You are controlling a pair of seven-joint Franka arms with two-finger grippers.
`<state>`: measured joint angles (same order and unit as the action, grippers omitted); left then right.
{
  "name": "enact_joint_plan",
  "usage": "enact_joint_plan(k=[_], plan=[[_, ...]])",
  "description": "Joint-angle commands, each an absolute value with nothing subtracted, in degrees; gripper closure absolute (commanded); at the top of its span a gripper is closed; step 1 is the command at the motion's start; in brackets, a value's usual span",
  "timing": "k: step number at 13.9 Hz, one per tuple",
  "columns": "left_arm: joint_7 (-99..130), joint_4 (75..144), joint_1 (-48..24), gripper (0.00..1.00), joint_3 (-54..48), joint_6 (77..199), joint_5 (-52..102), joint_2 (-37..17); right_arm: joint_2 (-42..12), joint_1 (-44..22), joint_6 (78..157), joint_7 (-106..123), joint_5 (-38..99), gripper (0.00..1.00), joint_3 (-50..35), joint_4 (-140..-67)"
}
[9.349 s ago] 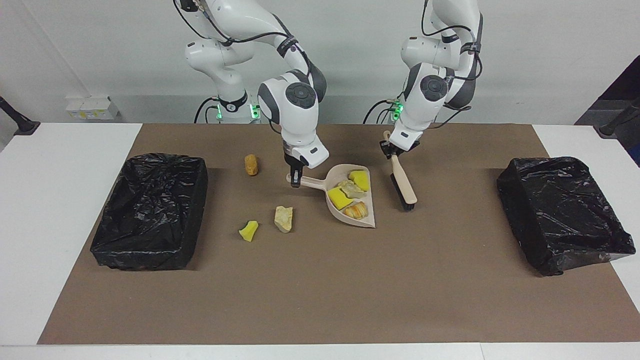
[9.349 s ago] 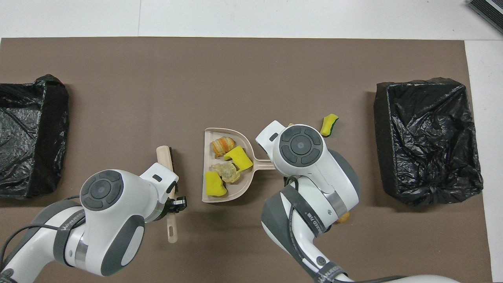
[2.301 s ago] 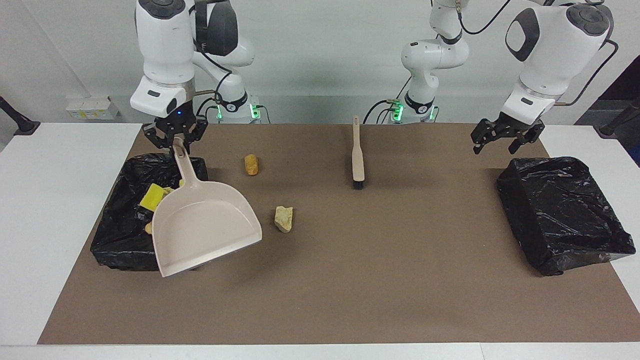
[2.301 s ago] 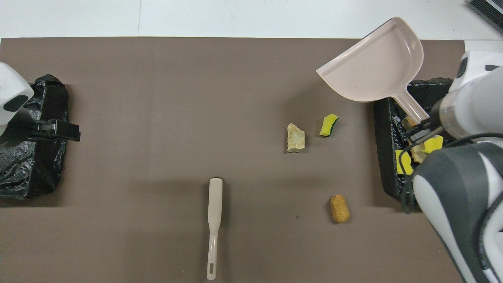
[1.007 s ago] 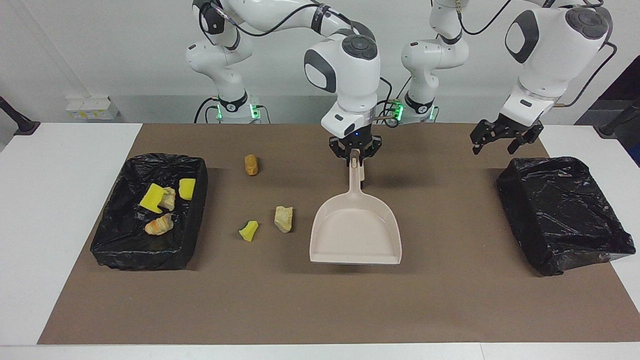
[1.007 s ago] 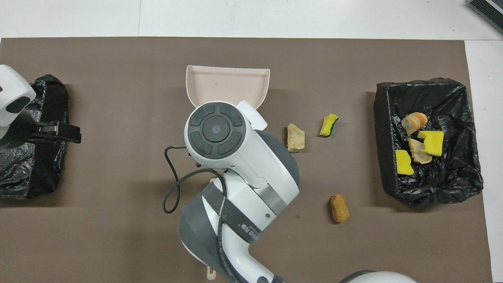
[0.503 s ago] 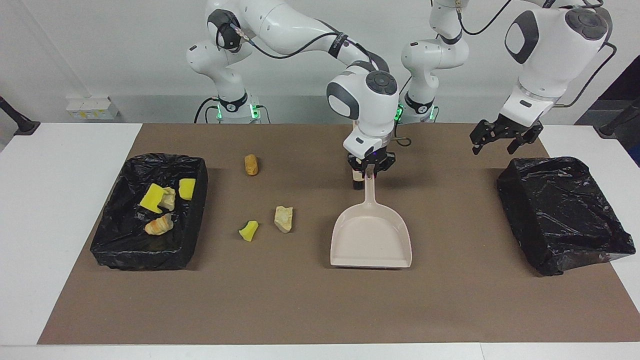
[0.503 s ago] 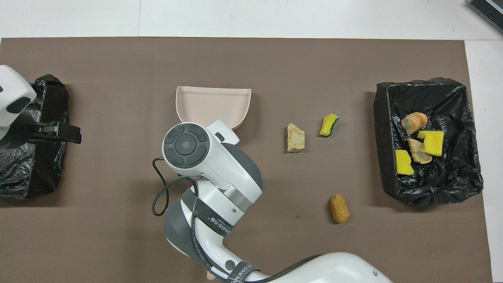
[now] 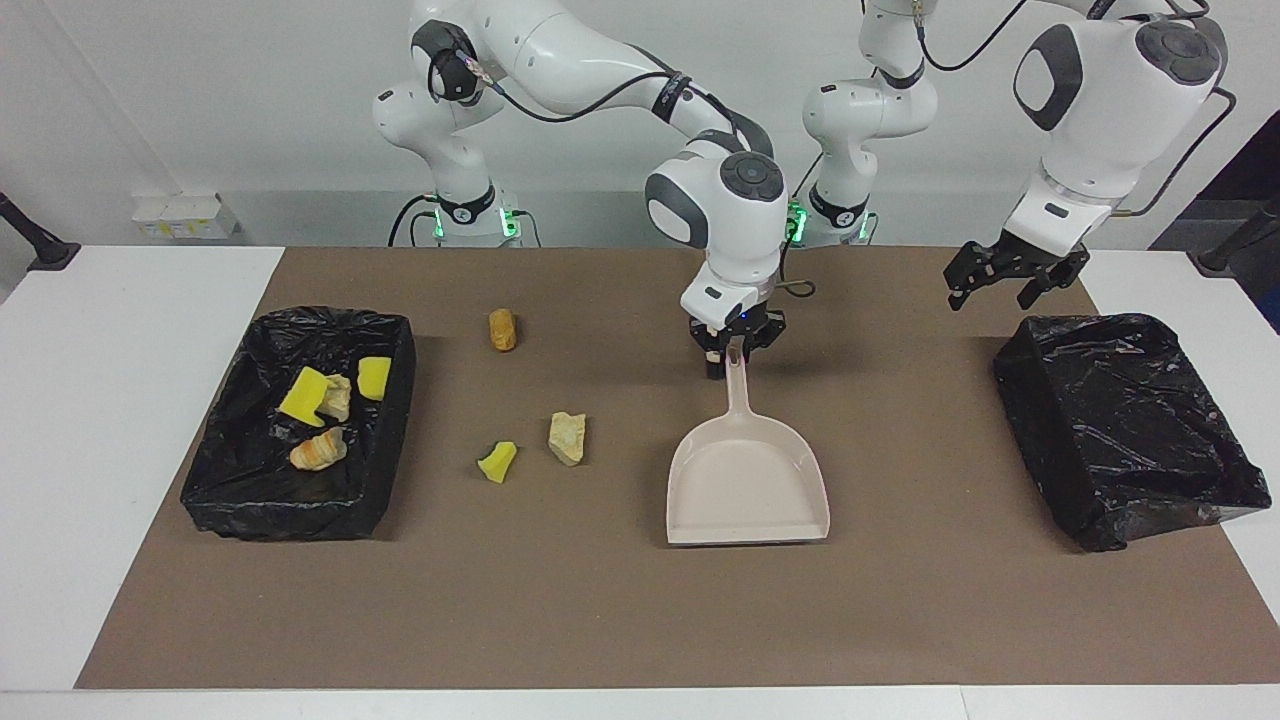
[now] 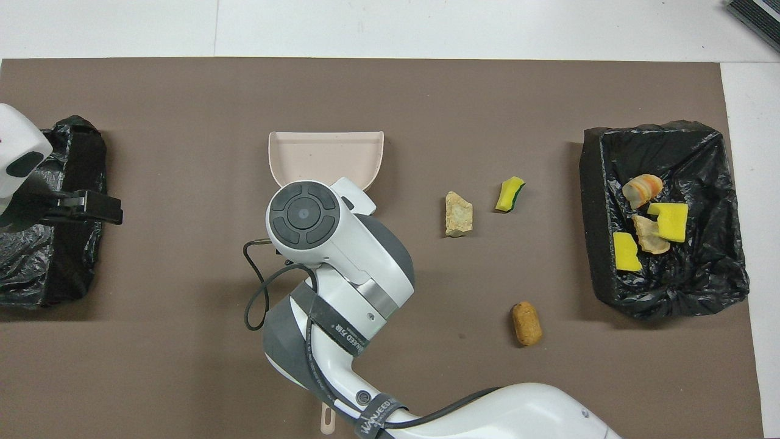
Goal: Sweep and dump trash in bin
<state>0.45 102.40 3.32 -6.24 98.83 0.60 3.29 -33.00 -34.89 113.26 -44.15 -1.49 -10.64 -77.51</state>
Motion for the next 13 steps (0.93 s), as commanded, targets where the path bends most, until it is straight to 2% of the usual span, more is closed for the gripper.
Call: enact_joint_plan(k=[1,3,4,5,8,11,12,13], plan=[[-1.40,104.06,4.22,0.00,-6.68,99.84,1.49,4.40,-34.10,-35.16,116.63,-44.29,-0.96,1.00,-10.90,-78.92],[-1.41,104.32,4.22,0.00,-6.68,100.45,1.49,4.04,-34.10,-35.59,116.46,-44.38,-1.23,1.00,-10.81,-79.27],[-1.41,104.50,4.22,0.00,-6.68,100.98,1.49,3.96,-34.10,-35.60,116.28,-44.38,-1.14,0.88,-10.81,-79.45],[-1.49,104.59,4.13,0.00,-6.68,101.25,1.49,3.78,-34.10,-35.51,116.19,-44.38,-1.32,0.53,-10.81,-79.45],[-1.41,104.85,3.69,0.00,-6.68,102.74,1.49,2.81,-34.01,-35.42,116.28,-44.56,-1.14,0.52,-10.81,-79.45],[-1.23,104.59,3.17,0.00,-6.77,105.89,1.58,0.10,-31.22,-33.50,116.02,-44.47,-0.97,0.42,-10.90,-80.41],[-1.23,104.59,3.16,0.00,-7.03,107.21,1.84,-1.04,-29.11,-32.27,116.02,-44.39,-1.05,0.33,-10.90,-81.64],[-1.23,104.50,2.73,0.00,-7.21,108.44,2.28,-2.19,-26.74,-31.47,116.02,-44.38,-0.97,0.31,-10.90,-83.56]])
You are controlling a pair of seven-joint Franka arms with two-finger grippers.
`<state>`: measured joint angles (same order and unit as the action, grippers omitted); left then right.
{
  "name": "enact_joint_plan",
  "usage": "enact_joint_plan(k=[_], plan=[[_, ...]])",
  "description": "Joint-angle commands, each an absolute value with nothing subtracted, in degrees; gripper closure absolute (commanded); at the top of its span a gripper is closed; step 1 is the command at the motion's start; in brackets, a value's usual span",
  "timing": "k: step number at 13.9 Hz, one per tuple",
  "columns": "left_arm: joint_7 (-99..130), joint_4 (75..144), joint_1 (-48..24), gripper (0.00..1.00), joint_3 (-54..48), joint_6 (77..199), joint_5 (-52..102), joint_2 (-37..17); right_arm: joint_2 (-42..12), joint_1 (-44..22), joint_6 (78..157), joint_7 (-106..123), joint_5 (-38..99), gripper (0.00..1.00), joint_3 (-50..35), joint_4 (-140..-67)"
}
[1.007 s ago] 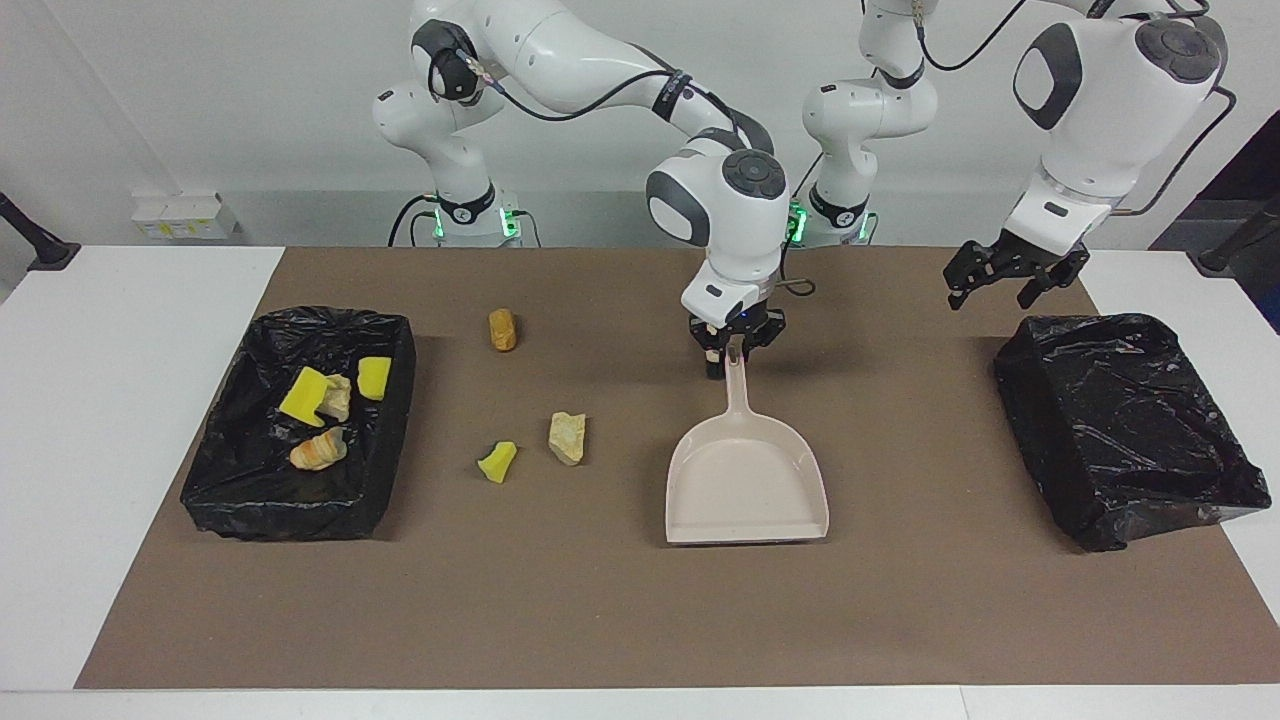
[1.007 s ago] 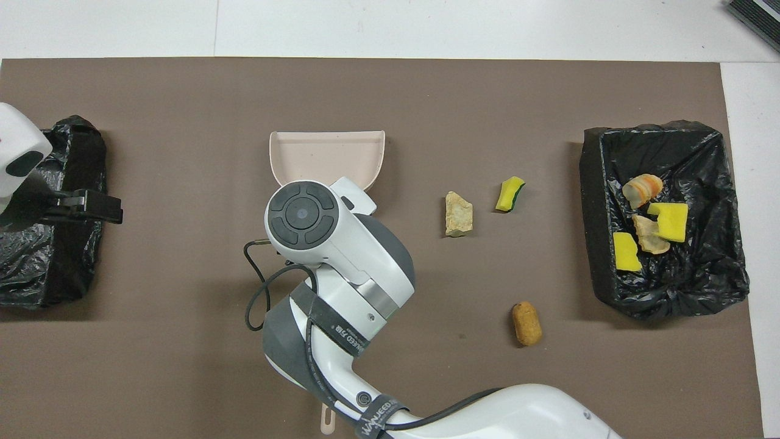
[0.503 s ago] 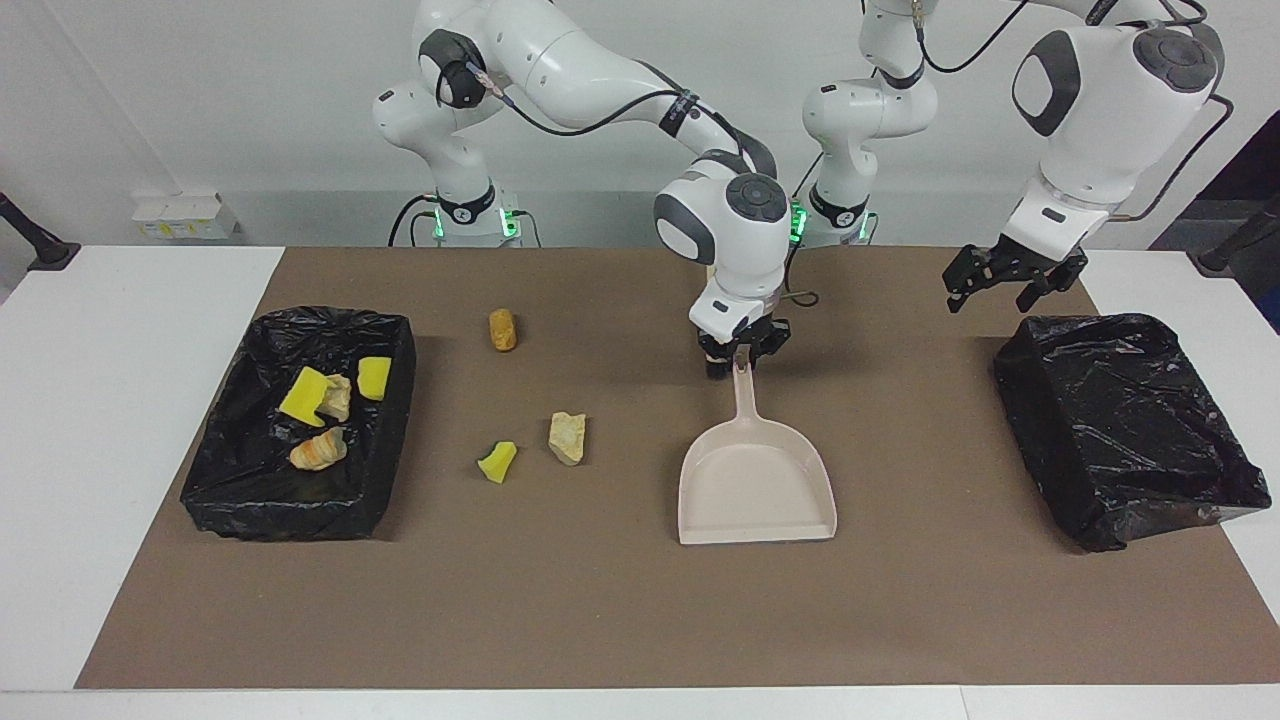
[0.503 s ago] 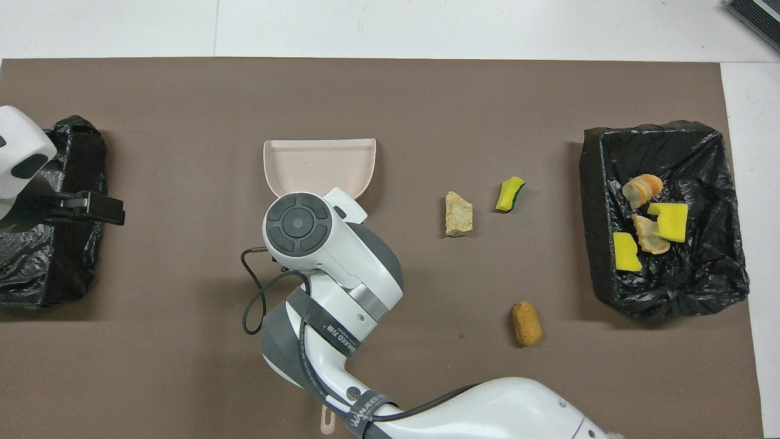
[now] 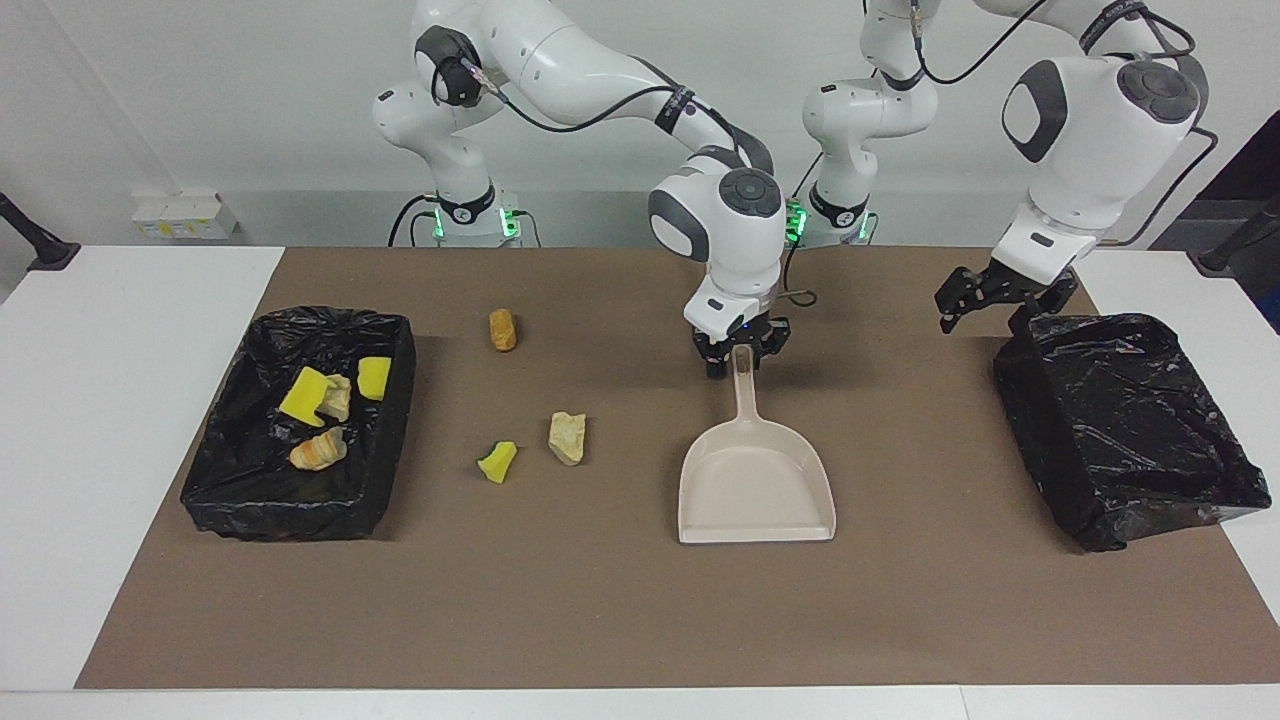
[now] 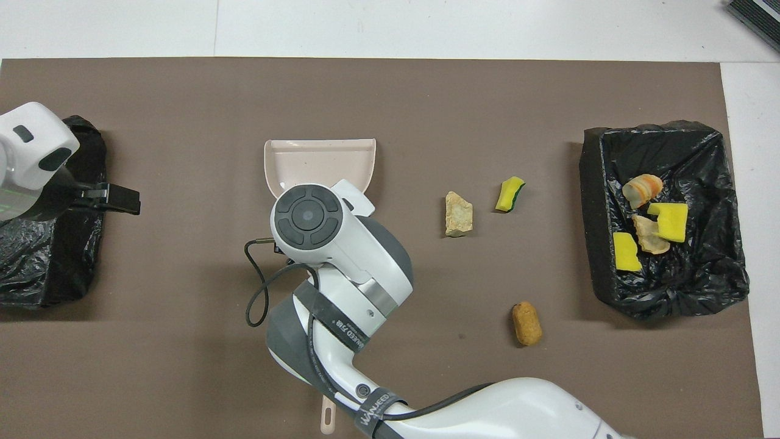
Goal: Sweep and dump trash in bin
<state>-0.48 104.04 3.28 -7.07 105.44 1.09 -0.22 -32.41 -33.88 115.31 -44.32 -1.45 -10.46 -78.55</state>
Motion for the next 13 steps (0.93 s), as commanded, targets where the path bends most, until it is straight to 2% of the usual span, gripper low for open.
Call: enact_joint_plan(k=[1,3,6,7,8,13], plan=[[-0.88,104.33,0.98,0.00,-7.12,110.55,2.55,-3.85,-23.67,-30.16,116.02,-44.56,-0.97,0.26,-10.90,-85.85],[-0.53,104.24,-1.83,0.00,-7.21,113.45,2.55,-7.19,-18.05,-25.95,115.93,-44.65,-0.53,0.17,-10.90,-89.46],[2.53,104.50,-7.27,0.00,-7.12,118.28,2.55,-10.80,-11.35,-21.99,114.79,-44.39,-1.05,0.16,-10.55,-93.42],[5.33,104.68,-9.03,0.00,-7.12,119.87,2.55,-11.42,-10.12,-20.06,113.83,-43.86,-1.05,0.10,-10.63,-93.43],[8.58,104.85,-11.23,0.00,-7.12,120.93,2.55,-12.30,-9.15,-18.04,112.86,-43.42,-1.05,0.01,-10.63,-93.25],[19.31,111.78,-21.08,0.00,-7.03,127.43,2.46,-12.04,-4.49,-10.73,108.39,-39.03,-1.14,0.00,-10.63,-92.55]])
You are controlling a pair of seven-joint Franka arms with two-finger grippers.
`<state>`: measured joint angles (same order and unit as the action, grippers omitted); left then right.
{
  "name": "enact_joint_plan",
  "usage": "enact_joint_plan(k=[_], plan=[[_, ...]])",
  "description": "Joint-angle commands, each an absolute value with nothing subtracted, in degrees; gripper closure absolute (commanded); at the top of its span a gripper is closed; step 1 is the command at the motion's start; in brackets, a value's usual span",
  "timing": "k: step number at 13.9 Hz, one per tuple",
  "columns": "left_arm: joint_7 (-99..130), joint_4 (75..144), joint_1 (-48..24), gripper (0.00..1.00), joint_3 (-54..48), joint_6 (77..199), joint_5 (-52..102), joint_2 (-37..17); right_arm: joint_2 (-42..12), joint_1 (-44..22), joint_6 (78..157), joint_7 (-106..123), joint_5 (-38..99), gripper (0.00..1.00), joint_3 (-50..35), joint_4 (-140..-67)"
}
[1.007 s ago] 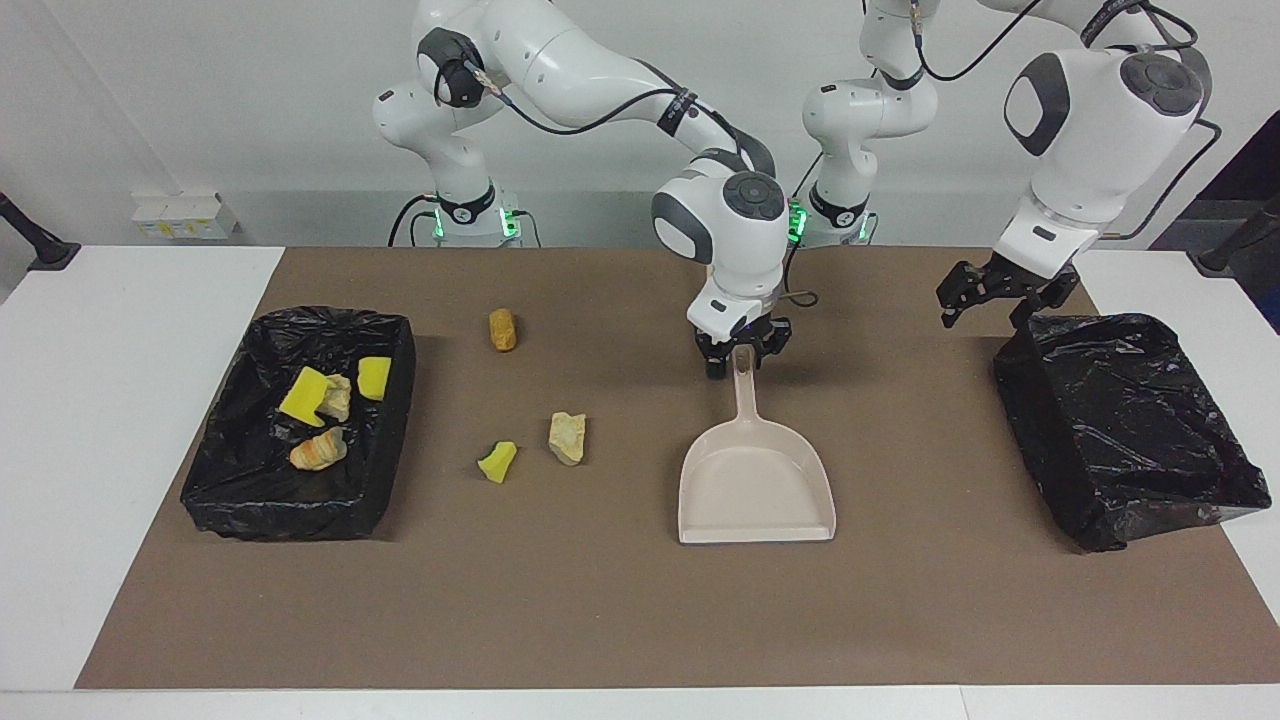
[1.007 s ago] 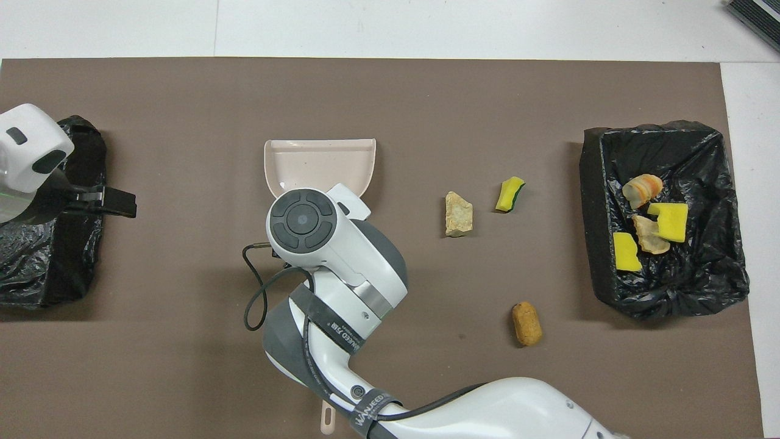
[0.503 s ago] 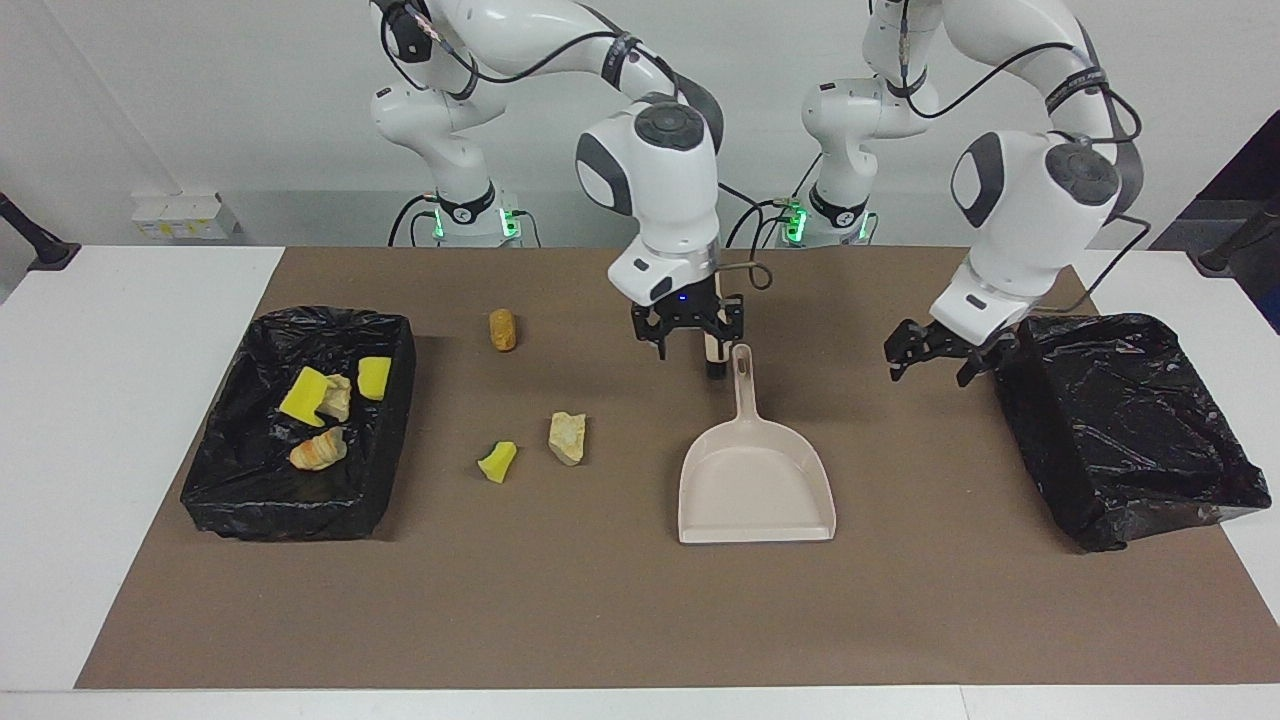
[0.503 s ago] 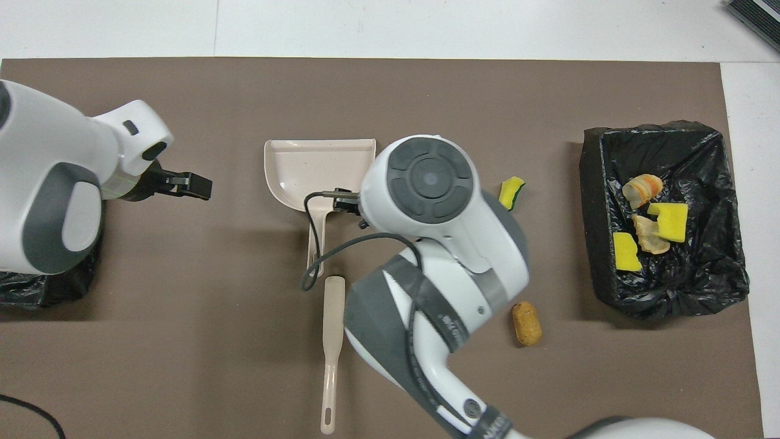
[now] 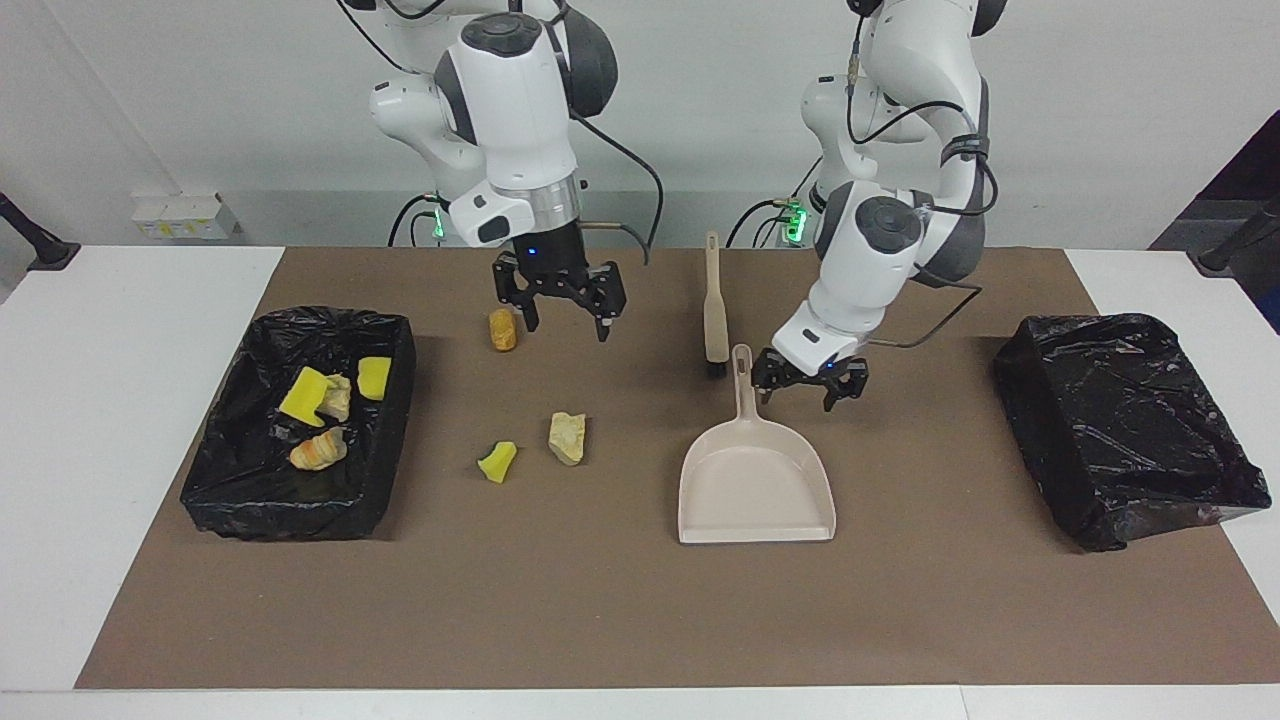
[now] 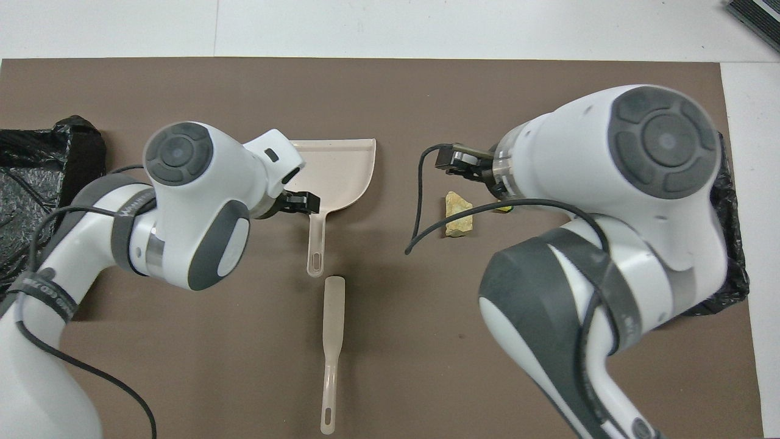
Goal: Sweep and dump trash in bin
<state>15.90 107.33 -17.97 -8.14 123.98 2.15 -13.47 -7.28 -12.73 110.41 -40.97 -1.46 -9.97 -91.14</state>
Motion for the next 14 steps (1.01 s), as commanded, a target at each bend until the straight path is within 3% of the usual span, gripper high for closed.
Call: enact_joint_plan(k=[1,4,9,14], plan=[[21.08,113.80,-21.88,0.00,-7.03,129.36,2.46,-11.52,-3.61,-9.94,106.37,-38.94,-1.14,0.00,-10.63,-92.03],[22.15,117.59,-22.93,0.06,-7.12,131.13,2.46,-9.32,-2.20,-8.27,100.91,-34.65,-1.32,0.00,-10.11,-90.44],[22.85,119.62,-23.82,0.39,-7.12,131.48,2.46,-8.26,-1.67,-5.46,93.52,-31.04,-1.41,0.00,-9.84,-86.84],[21.98,119.27,-23.47,1.00,-7.12,131.57,2.46,-8.44,-1.23,-2.73,90.62,-26.29,-1.41,0.00,-9.93,-87.19]])
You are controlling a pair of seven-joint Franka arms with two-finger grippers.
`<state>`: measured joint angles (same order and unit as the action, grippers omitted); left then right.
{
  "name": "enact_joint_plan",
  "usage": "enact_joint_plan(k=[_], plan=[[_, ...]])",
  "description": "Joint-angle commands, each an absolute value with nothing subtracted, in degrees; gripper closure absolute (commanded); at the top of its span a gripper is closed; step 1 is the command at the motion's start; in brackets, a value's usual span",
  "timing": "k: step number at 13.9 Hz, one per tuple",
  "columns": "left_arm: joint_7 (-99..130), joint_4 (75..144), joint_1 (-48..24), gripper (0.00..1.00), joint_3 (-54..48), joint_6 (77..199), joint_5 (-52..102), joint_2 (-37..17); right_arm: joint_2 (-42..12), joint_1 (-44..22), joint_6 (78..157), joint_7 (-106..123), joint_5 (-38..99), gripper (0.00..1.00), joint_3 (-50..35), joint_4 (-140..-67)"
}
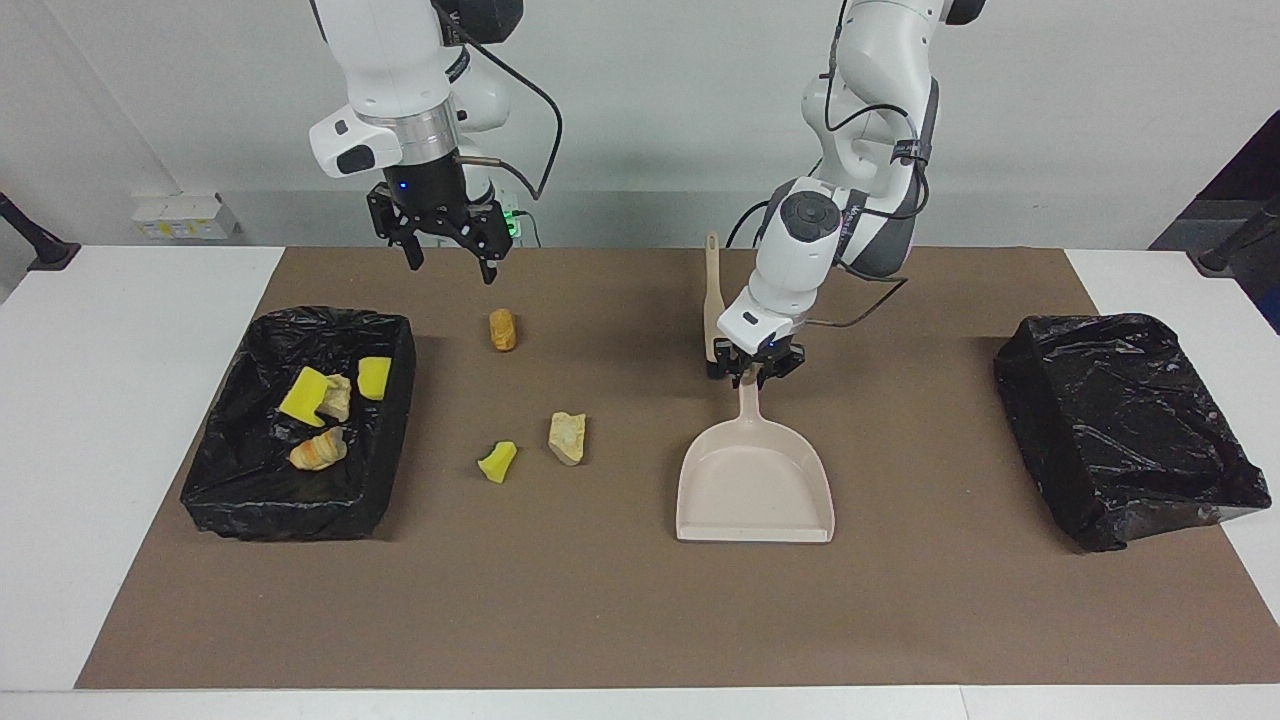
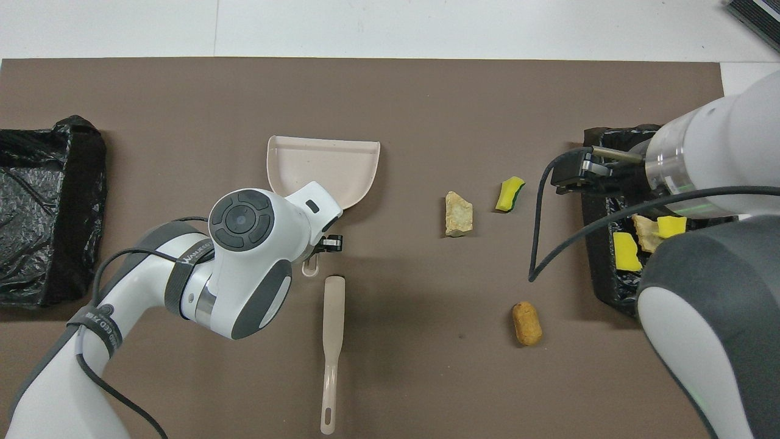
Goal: Sweep and dump trash in bin
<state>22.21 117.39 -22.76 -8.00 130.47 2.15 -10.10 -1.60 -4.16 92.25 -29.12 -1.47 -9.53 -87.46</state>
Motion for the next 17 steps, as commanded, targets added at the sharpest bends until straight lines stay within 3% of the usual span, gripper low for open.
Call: enact_joint_plan(k=[1,7,17], plan=[[21.71,117.70,-22.86,1.00,-7.03,130.53,2.37,-9.05,-1.32,-2.29,90.53,-25.32,-1.41,0.00,-9.93,-87.01],[8.64,103.29,-15.22,1.00,-6.94,116.39,2.11,-14.15,-0.26,-2.11,85.52,-23.03,-1.85,0.00,-10.02,-87.63],[-27.03,101.60,-2.20,1.00,-6.77,111.36,0.35,-14.68,3.43,-1.67,88.15,-20.74,0.08,0.00,-10.72,-92.90]])
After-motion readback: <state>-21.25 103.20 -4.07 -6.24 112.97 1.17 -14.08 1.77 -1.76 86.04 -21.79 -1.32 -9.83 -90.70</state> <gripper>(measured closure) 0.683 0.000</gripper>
